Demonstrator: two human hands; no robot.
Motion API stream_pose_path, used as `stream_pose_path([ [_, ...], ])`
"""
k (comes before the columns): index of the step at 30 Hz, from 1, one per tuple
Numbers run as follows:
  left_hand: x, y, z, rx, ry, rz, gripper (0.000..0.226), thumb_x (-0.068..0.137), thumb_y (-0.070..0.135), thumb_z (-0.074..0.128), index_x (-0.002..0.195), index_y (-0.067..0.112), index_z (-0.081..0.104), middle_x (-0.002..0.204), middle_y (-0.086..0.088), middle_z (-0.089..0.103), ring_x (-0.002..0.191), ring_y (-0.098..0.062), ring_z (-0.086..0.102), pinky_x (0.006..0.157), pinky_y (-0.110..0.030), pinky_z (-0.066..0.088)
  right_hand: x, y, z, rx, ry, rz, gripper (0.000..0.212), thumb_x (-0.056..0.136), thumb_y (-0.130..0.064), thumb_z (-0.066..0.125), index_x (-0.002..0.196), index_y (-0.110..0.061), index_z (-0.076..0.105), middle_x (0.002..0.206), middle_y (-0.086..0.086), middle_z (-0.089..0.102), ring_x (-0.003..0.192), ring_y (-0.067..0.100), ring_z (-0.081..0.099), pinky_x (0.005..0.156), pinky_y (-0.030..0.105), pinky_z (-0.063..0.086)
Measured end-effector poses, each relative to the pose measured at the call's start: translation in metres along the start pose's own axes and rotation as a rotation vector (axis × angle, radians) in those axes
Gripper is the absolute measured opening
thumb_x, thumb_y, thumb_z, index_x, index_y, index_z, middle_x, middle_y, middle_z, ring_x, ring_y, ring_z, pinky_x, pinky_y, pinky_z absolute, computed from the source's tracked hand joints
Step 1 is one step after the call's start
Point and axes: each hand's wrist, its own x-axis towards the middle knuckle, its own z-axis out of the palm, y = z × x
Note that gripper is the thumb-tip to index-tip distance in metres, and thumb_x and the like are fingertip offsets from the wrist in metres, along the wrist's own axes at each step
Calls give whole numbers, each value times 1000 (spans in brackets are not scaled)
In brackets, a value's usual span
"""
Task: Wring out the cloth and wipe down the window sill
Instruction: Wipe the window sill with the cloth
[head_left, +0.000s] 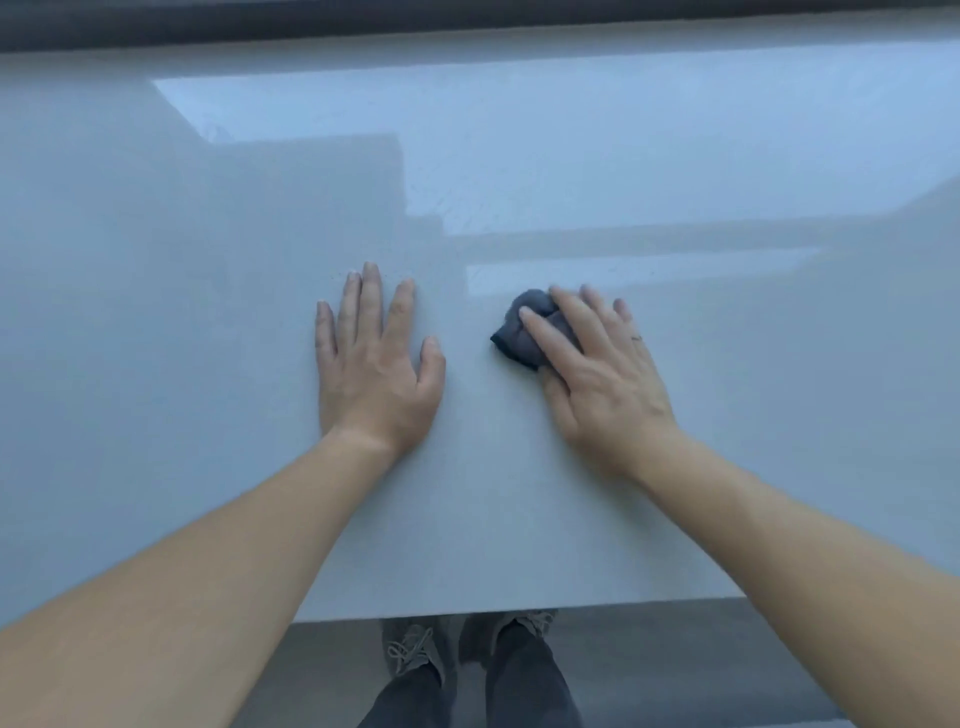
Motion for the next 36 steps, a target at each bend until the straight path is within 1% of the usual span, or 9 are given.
stream_pose_path([
  [4, 0, 1, 0, 33, -12, -8, 67, 93, 49, 23, 156, 26, 21, 167, -5, 4, 153, -16, -5, 123, -45, -5, 57, 44, -18, 72, 149, 541, 57, 98, -28, 41, 154, -29, 28, 163, 4, 16, 150, 33, 12, 123, 52, 7],
  [11, -1, 7, -4, 30, -31, -20, 67, 93, 47, 25, 156, 24, 24, 167, -5, 6, 153, -17, -3, 123, -46, -3, 31, -9, 3, 45, -40, -150, 57, 93, -25, 52, 149, -26, 42, 158, 9, 34, 147, 40, 26, 122, 54, 13],
  [13, -1, 7, -5, 10, -34, -18, 67, 93, 47, 26, 155, 24, 26, 167, -6, 7, 153, -17, -1, 123, -45, -4, 59, 23, -6, 10, -12, -69, 56, 94, -25, 51, 149, -27, 41, 159, 9, 32, 147, 40, 25, 122, 54, 10],
  [17, 5, 8, -10, -38, 22, -22, 62, 90, 43, 36, 147, 17, 40, 159, -12, 28, 149, -27, 19, 123, -46, 1, 121, 63, -21, 72, 118, 496, 59, 98, -29, 40, 155, -30, 26, 165, 5, 13, 151, 35, 8, 123, 51, 0],
  [20, 31, 12, -16, -120, 98, -52, 56, 89, 33, 40, 137, 6, 46, 141, -17, 47, 136, -35, 38, 122, -52, 8, 114, 20, -8, 48, 69, 217, 62, 94, -28, 46, 153, -29, 31, 163, 7, 20, 149, 37, 14, 122, 54, 7],
  [24, 92, 22, -23, -205, 129, -21, 52, 91, 25, 43, 139, 5, 45, 147, -15, 43, 142, -31, 33, 123, -48, 4, 94, 6, -1, 26, -56, -207, 58, 92, -27, 52, 149, -29, 42, 158, 6, 34, 146, 36, 28, 122, 56, 13],
  [26, 126, 27, -24, -206, 126, 27, 53, 92, 24, 43, 142, 7, 43, 153, -16, 36, 146, -30, 26, 123, -46, 2, 125, 34, -8, -30, -32, -151, 58, 92, -28, 51, 149, -30, 41, 159, 6, 33, 146, 35, 28, 122, 56, 9],
  [31, 183, 36, -12, -153, 39, 41, 55, 101, 27, 36, 154, 14, 28, 165, -11, 12, 153, -25, 3, 123, -41, -5, 211, 63, -19, 38, 121, 451, 58, 98, -30, 41, 154, -31, 27, 163, 3, 16, 150, 31, 11, 123, 53, -1],
  [36, 183, 35, -1, -92, 57, 46, 55, 102, 33, 27, 154, 16, 27, 166, -12, 10, 153, -24, 1, 124, -42, -3, 188, 22, -2, 9, -31, -55, 55, 96, -30, 44, 151, -30, 37, 161, 7, 27, 147, 36, 22, 121, 55, 11],
])
